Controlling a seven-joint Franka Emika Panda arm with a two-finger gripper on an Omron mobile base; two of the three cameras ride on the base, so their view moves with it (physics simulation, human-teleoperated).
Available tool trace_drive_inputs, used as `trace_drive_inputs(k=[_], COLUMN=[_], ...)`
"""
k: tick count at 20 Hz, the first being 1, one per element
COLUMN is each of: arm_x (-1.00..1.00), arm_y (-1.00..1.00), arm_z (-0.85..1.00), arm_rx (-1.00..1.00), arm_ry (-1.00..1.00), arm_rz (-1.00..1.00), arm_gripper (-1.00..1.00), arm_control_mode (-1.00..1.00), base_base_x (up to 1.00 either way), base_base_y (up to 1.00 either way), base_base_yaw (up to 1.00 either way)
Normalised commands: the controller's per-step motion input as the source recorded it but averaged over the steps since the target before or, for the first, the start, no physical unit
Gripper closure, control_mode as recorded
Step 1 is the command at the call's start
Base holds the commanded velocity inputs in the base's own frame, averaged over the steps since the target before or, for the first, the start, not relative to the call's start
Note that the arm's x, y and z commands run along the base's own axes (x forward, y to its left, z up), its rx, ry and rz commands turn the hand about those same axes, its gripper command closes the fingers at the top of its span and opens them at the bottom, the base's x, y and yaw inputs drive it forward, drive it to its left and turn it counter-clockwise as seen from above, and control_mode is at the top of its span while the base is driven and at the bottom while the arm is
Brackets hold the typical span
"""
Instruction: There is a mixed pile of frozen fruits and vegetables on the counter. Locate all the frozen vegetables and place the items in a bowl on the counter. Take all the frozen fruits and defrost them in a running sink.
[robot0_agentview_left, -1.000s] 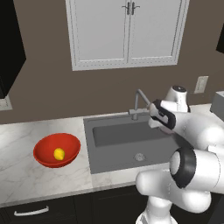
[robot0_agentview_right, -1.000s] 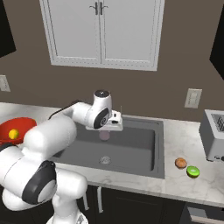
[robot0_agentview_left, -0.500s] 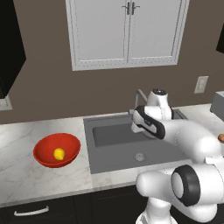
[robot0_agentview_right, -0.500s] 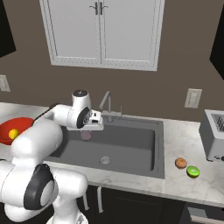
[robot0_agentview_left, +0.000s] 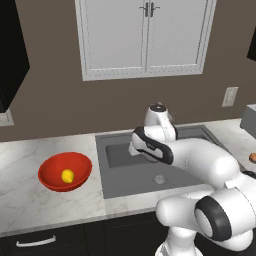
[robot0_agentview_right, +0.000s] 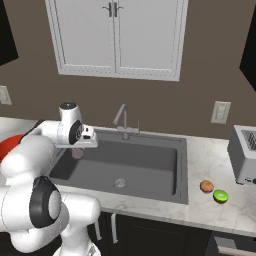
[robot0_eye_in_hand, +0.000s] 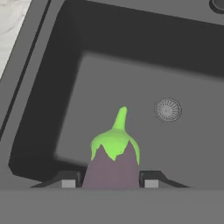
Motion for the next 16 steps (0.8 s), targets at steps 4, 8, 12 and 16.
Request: trace_drive_inputs(k=[4,8,12,16], arm_x=[0.04,0.01,0.00,0.01], arm_y=[0.70,0.61,0.56,0.52], arm_z=[0.00,0.01,0.02,0.02], arm_rx=[0.00,0.00,0.00,0.02], arm_ry=[0.00,0.00,0.00,0.00], arm_rz=[0.00,0.00,0.00,0.00], arm_gripper=[1.00,1.00,1.00,1.00], arm_control_mode=[-1.00,-1.00,-1.00,-1.00], base_base_x=[0.00,0.00,0.00,0.00], base_base_y=[0.00,0.00,0.00,0.00], base_base_yaw=[0.00,0.00,0.00,0.00])
